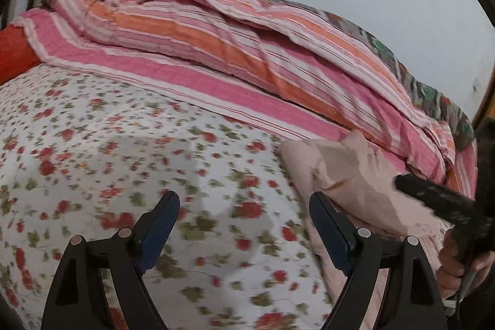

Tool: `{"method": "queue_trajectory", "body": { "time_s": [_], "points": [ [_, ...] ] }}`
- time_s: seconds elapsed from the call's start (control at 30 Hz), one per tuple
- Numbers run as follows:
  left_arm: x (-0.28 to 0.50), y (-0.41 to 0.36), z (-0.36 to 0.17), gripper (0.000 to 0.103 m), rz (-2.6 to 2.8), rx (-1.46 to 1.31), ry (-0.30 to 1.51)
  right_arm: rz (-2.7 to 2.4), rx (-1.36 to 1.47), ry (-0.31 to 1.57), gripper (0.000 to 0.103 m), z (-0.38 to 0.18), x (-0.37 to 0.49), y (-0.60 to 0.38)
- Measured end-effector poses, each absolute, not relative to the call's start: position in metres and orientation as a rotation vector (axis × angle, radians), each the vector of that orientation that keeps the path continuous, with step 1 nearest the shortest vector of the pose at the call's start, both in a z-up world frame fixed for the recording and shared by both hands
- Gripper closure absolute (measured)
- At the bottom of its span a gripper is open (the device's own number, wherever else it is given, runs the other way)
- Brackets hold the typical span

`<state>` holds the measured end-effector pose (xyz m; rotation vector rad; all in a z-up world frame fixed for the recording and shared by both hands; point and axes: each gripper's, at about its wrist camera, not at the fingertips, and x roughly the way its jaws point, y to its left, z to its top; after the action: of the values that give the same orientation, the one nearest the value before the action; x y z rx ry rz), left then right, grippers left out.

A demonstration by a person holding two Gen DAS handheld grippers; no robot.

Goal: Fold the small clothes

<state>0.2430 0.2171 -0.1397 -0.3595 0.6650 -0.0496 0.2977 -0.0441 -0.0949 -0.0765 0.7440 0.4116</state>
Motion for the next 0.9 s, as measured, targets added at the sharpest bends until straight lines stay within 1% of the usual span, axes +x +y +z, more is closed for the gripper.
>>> {"method": "queue_trajectory", "body": {
  "time_s": [0.03,0.2,0.33,0.4,0.43,0.47,0.53,0.63,0.7,0.77,0.8,0.83,0.87,0.9],
  "points": [
    [0.245,0.211,-0.139,0.018,-0.068,-0.354,0.668,0.392,-0.072,0.726,0.033,-0.091,0.294,-0.056],
    [0.256,0.173,-0.137,0.018,-0.164,-0.335,0.691,0.208,-0.126,0.663,0.032,-0.091,0.269,-0.131],
    [0.266,0.151,-0.141,0.020,-0.197,-0.330,0.711,0.084,-0.150,0.683,0.033,-0.106,0.265,-0.181],
    [0.271,0.141,-0.144,0.027,-0.206,-0.321,0.712,0.051,-0.112,0.708,0.033,-0.114,0.266,-0.208],
    [0.273,0.137,-0.145,0.040,-0.210,-0.307,0.714,0.038,-0.077,0.721,0.033,-0.119,0.267,-0.221],
    [0.277,0.131,-0.146,0.046,-0.211,-0.272,0.722,0.031,-0.051,0.727,0.033,-0.123,0.268,-0.231],
    [0.282,0.124,-0.149,0.048,-0.198,-0.229,0.721,0.018,0.000,0.737,0.033,-0.129,0.269,-0.249],
    [0.291,0.122,-0.150,0.053,-0.190,-0.232,0.725,0.010,0.048,0.763,0.033,-0.140,0.277,-0.262],
    [0.296,0.122,-0.152,0.054,-0.196,-0.251,0.729,0.015,0.072,0.794,0.035,-0.147,0.284,-0.268],
    [0.303,0.119,-0.155,0.061,-0.198,-0.244,0.751,0.013,0.086,0.804,0.036,-0.149,0.285,-0.270],
    [0.306,0.117,-0.157,0.062,-0.196,-0.236,0.760,0.013,0.095,0.809,0.037,-0.150,0.286,-0.272],
    [0.308,0.115,-0.158,0.066,-0.193,-0.230,0.766,0.017,0.108,0.814,0.039,-0.152,0.287,-0.274],
    [0.309,0.114,-0.158,0.069,-0.191,-0.229,0.769,0.025,0.121,0.819,0.043,-0.153,0.288,-0.276],
    [0.310,0.114,-0.158,0.071,-0.191,-0.230,0.768,0.033,0.132,0.826,0.046,-0.156,0.288,-0.276]
  ]
}}
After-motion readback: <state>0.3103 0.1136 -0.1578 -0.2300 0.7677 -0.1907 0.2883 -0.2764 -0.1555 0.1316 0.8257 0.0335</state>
